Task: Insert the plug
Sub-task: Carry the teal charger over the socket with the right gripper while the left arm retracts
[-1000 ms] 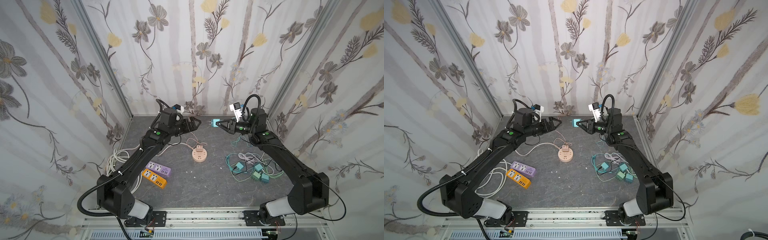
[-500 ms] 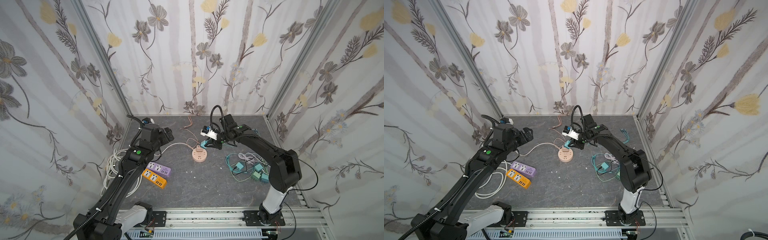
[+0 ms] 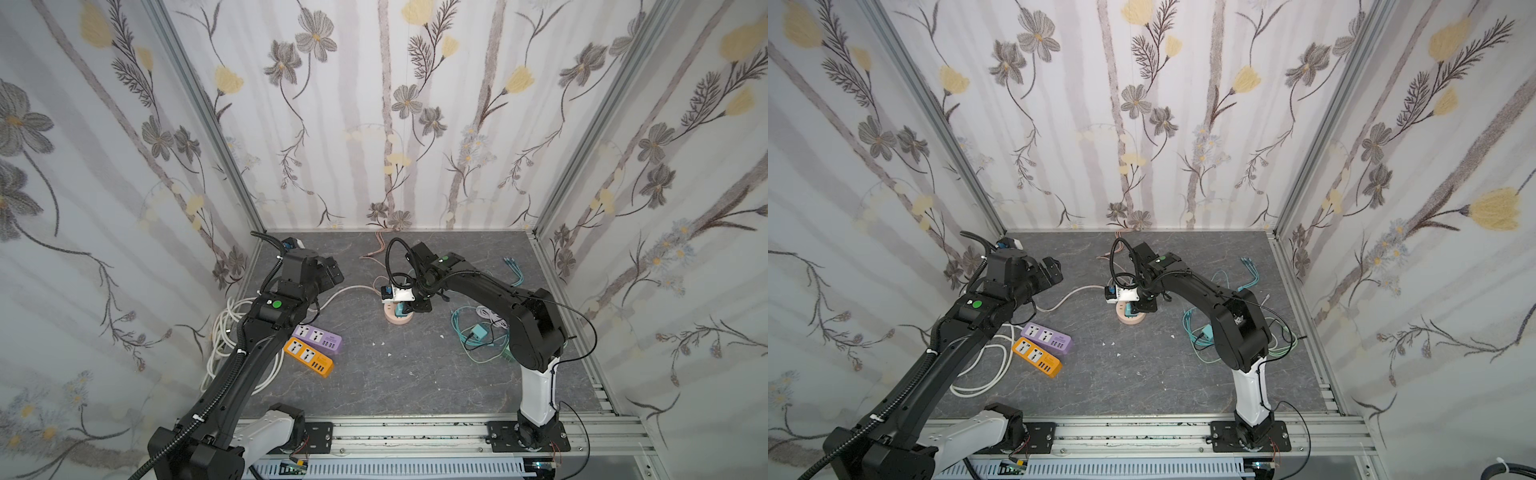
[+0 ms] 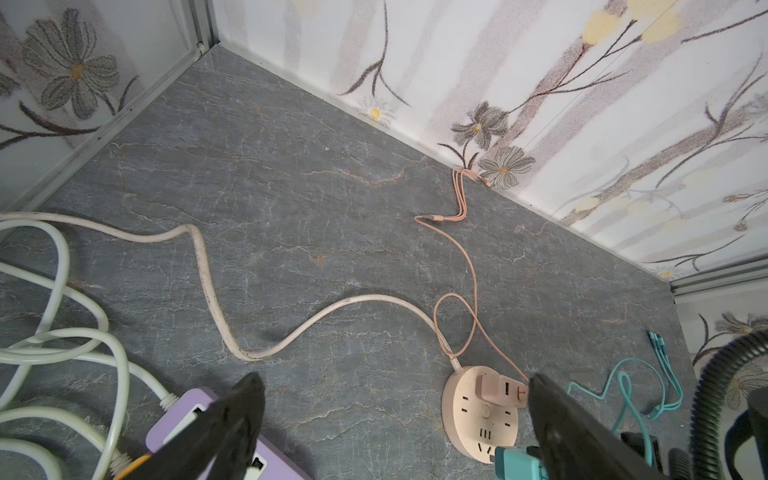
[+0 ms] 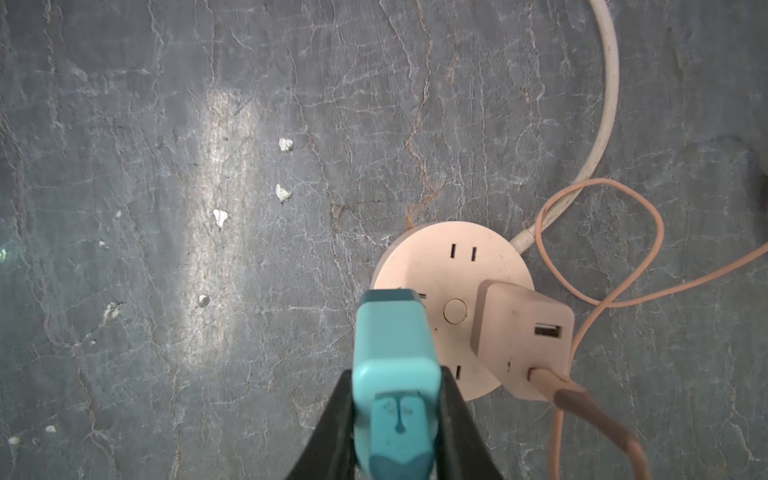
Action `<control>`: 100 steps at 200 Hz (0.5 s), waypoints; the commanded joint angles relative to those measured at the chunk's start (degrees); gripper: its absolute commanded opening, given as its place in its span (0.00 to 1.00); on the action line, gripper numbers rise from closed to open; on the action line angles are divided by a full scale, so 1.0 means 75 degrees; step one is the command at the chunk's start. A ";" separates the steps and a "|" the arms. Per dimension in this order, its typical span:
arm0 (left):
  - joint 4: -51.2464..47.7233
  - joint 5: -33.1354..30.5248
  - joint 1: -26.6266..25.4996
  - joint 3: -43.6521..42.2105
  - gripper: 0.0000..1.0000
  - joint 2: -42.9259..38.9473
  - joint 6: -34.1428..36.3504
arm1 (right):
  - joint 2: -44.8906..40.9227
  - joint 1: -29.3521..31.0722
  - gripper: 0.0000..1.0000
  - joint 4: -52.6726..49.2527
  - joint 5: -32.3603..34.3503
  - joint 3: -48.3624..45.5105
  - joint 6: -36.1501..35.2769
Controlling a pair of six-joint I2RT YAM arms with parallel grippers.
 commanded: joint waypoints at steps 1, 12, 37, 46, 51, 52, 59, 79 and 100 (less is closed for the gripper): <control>-0.0065 -0.0092 0.0010 -0.0048 1.00 0.0002 0.0073 | 0.0162 0.0094 0.00 0.0157 0.0419 0.0164 -0.0336; -0.0067 -0.0143 0.0012 -0.0083 1.00 -0.0012 0.0071 | 0.0205 0.0119 0.00 0.0208 0.0542 0.0191 -0.0338; -0.0057 -0.0212 0.0017 -0.0155 1.00 -0.0024 0.0061 | 0.0232 0.0144 0.00 0.0335 0.0525 0.0204 -0.0299; -0.0044 -0.0205 0.0023 -0.0158 1.00 -0.0018 0.0073 | 0.0243 0.0157 0.00 0.0384 0.0516 0.0209 -0.0275; -0.0047 -0.0192 0.0027 -0.0165 1.00 -0.0013 0.0083 | 0.0255 0.0168 0.00 0.0407 0.0516 0.0203 -0.0269; -0.0050 -0.0191 0.0022 -0.0167 1.00 -0.0007 0.0078 | 0.0263 0.0168 0.00 0.0413 0.0521 0.0203 -0.0275; -0.0059 -0.0171 0.0029 -0.0168 1.00 0.0008 0.0083 | 0.0290 0.0180 0.00 0.0440 0.0565 0.0203 -0.0270; -0.0054 -0.0053 0.0048 -0.0156 1.00 0.0035 0.0067 | 0.0379 0.0191 0.00 0.0527 0.0661 0.0203 -0.0257; -0.0029 -0.0020 0.0055 -0.0189 1.00 0.0026 0.0061 | 0.0463 0.0204 0.00 0.0561 0.0791 0.0204 -0.0272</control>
